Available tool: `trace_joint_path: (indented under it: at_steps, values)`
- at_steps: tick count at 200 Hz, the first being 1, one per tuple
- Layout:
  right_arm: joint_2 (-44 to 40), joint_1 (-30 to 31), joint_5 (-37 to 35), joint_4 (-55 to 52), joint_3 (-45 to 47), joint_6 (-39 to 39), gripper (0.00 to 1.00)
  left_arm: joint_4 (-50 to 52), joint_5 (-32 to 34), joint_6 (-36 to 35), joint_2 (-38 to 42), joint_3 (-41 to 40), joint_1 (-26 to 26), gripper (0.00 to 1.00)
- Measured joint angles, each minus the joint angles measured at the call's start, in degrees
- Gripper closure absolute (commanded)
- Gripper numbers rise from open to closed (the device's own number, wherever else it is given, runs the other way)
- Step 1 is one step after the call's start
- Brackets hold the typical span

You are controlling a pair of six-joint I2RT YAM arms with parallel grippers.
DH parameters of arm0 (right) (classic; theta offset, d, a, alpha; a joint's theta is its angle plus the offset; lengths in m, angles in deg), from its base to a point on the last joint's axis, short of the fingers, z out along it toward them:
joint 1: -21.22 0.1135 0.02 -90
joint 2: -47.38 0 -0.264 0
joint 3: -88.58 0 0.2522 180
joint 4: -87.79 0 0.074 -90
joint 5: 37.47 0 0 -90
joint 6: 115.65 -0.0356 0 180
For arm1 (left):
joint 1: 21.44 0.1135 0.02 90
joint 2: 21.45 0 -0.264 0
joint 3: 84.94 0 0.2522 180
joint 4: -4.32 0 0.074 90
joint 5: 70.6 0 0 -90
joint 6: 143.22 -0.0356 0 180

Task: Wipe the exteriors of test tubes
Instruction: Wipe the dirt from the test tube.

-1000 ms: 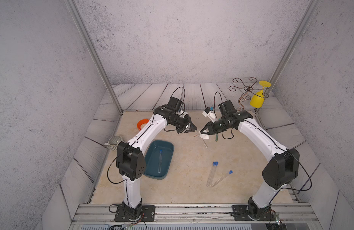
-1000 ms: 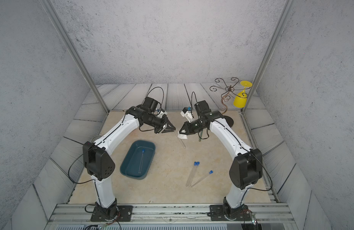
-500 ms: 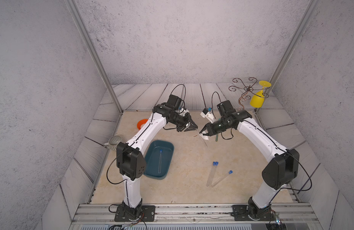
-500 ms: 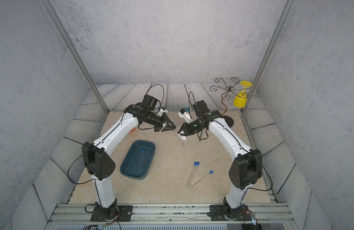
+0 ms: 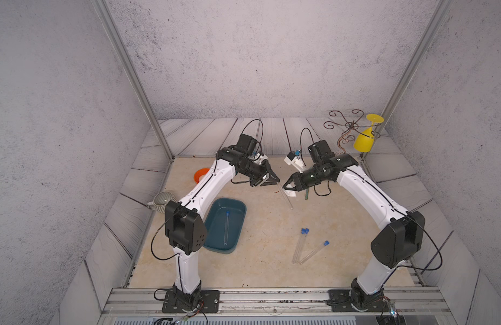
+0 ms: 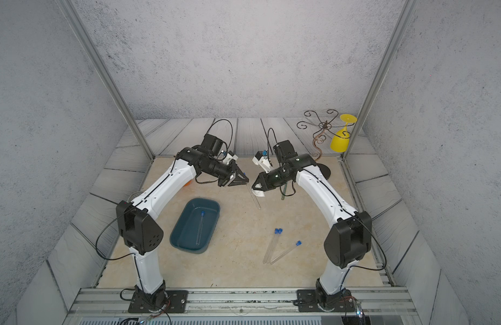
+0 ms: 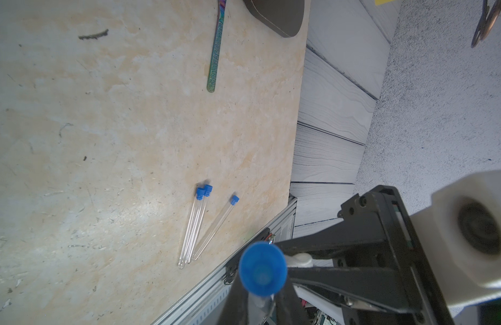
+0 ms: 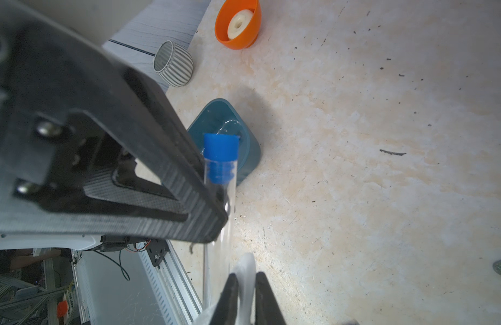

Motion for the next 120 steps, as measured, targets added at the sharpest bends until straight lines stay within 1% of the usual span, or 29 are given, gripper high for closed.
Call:
trace_joint_path:
  at_steps: [43,86,120]
  values:
    - [-0.2,0.15,0.0,-1.16,-2.62,-0.02,0.85,-0.04,-0.15,0.02,0.0,-0.02,0.0,0.94]
    - [-0.46,0.26,-0.09,-2.12,-2.91,0.17,0.85,-0.04,-0.28,0.02,0.0,-0.02,-0.07,0.94]
    - [-0.44,1.86,-1.07,-2.86,-3.89,0.76,0.85,-0.07,-0.48,0.02,-0.33,-0.02,-0.11,0.94]
